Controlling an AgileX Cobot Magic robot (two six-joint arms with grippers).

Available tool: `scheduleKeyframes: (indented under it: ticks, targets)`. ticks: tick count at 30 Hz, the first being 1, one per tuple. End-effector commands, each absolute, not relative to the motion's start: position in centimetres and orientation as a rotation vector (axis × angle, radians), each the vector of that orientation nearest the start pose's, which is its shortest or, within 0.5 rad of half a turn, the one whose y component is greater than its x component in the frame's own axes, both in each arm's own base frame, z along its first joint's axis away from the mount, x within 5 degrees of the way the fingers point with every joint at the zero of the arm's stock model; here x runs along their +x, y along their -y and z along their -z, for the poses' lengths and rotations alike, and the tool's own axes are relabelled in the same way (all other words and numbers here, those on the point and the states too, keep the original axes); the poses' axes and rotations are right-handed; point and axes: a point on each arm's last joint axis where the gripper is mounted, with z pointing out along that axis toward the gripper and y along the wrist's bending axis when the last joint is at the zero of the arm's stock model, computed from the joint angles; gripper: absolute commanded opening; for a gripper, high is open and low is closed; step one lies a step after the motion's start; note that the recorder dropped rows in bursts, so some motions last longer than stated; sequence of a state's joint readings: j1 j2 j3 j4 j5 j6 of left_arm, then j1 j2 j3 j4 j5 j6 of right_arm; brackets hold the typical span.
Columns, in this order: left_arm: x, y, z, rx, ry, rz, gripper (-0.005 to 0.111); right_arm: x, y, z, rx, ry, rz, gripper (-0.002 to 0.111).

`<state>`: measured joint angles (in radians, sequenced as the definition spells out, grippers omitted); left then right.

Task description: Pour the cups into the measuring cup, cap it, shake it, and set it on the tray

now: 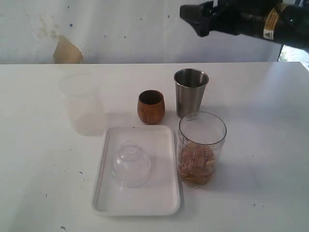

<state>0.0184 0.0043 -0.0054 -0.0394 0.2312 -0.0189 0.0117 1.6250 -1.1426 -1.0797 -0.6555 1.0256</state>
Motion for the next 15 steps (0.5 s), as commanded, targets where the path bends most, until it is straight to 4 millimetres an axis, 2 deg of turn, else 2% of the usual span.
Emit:
scheduleKeyframes:
  ticks: [1,4,7,8,15]
  targets:
    - [5.6,0.0,-19.2,-0.056,-1.716,0.035,0.0,34.2,-5.5,-35.8,-0.432,-1.542,-0.537,0.105]
    - [5.6,0.0,-19.2,-0.056,-1.716,0.035,0.0,32.3,-5.8,-37.5,-0.516,-1.529,-0.502,0.105]
    - [5.6,0.0,-19.2,-0.056,-1.716,0.035,0.0,30.4,-5.8,-39.0,-0.485,-1.57,-0.55,0.105]
    - [5.6,0.0,-19.2,-0.056,-1.716,0.035,0.0,31.6,-30.3,-24.6,-0.86,-2.717,-0.054,0.063]
    - [5.6,0.0,-19.2,-0.056,-1.716,0.035,0.0,32.1,-30.6,-22.5,-0.838,-2.781,-0.06,0.063]
